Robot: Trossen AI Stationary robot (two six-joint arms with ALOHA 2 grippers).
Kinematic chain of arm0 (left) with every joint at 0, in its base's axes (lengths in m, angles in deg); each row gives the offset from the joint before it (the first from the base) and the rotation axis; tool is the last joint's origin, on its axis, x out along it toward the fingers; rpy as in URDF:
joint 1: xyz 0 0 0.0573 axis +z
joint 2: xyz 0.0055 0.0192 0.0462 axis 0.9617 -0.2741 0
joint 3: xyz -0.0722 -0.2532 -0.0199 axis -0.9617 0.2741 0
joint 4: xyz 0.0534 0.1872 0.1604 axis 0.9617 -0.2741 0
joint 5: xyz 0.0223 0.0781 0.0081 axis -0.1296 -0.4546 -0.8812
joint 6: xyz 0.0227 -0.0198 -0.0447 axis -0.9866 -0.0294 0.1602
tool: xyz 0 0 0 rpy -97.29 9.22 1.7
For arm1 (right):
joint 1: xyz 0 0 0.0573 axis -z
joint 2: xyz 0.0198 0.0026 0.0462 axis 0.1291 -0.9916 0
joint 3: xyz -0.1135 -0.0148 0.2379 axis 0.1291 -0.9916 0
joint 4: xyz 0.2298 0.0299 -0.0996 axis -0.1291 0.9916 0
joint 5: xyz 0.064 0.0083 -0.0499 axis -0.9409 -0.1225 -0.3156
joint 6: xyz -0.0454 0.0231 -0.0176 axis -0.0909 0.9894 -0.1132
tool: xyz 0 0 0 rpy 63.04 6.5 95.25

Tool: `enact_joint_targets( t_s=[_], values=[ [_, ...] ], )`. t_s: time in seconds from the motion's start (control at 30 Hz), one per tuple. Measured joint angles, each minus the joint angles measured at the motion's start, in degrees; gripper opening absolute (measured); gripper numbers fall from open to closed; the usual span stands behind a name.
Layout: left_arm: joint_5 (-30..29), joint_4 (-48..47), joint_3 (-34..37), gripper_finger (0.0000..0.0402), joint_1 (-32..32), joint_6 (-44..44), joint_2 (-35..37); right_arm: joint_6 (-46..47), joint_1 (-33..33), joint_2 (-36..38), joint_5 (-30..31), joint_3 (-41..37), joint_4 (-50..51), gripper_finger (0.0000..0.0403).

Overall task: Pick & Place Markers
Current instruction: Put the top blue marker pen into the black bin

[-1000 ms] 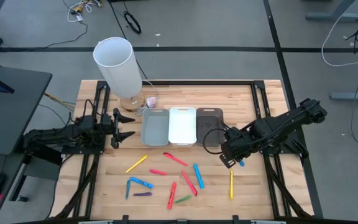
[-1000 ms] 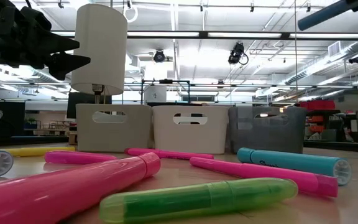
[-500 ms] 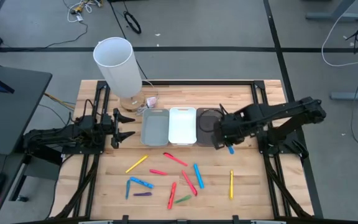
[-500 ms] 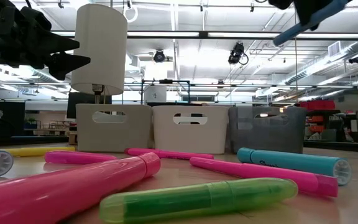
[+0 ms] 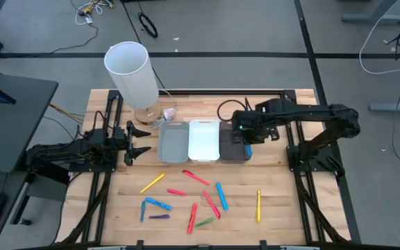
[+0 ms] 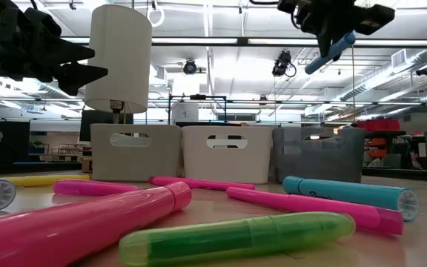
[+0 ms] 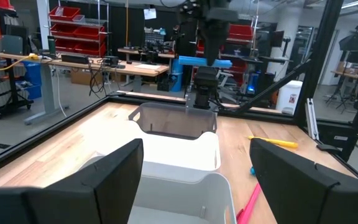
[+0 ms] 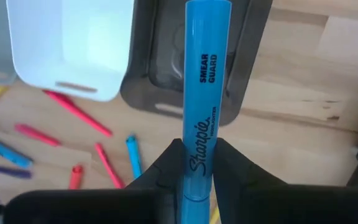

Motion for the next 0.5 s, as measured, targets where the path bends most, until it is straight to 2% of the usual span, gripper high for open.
enact_joint_targets(
  t_s=[0.33, 0.5],
  values=[
    [0.00, -0.02, 0.00, 0.0303, 0.02, 0.00, 0.00, -4.18, 6.90, -1.23, -0.50, 0.00, -0.43, 0.0057],
    [0.00, 0.02, -0.01, 0.0303, 0.00, 0.02, 0.00, -5.09, 7.78, -2.34, -0.59, 0.00, -1.70, 0.0057]
  ],
)
